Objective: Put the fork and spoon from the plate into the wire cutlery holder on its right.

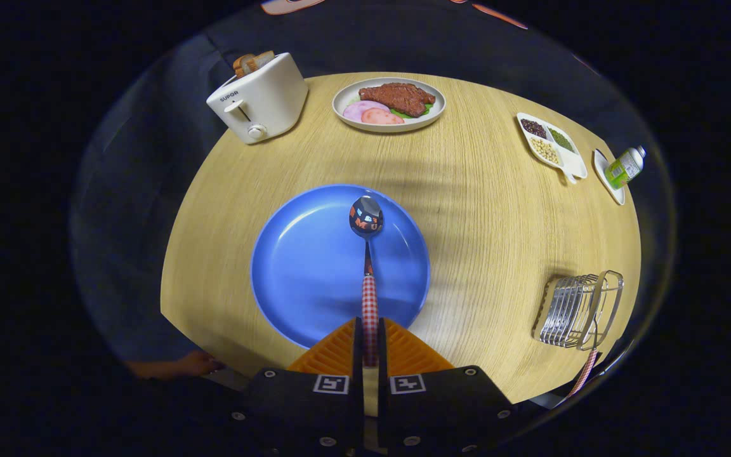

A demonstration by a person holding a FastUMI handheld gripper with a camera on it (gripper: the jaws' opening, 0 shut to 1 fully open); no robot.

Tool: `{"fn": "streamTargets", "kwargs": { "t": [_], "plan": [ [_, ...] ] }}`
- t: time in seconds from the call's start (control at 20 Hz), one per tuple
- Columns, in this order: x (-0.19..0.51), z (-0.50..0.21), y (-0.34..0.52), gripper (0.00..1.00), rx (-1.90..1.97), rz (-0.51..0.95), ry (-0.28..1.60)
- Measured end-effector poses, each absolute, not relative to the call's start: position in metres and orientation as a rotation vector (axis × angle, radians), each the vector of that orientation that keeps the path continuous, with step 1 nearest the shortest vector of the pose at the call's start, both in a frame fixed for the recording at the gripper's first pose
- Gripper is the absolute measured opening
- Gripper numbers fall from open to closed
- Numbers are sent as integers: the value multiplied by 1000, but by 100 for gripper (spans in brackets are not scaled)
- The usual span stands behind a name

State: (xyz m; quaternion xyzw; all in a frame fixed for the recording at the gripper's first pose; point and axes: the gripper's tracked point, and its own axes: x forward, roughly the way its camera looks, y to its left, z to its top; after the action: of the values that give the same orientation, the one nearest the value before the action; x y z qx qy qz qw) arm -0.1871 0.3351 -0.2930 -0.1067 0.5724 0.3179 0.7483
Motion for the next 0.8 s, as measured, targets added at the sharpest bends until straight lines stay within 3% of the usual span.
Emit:
{"fn": "streamTargets", "kwargs": {
  "t": [0.55, 0.8],
  "plan": [
    [-189, -266, 339, 8, -221, 770, 1183],
    [-179, -240, 305, 8, -171, 712, 1157]
  ]
}}
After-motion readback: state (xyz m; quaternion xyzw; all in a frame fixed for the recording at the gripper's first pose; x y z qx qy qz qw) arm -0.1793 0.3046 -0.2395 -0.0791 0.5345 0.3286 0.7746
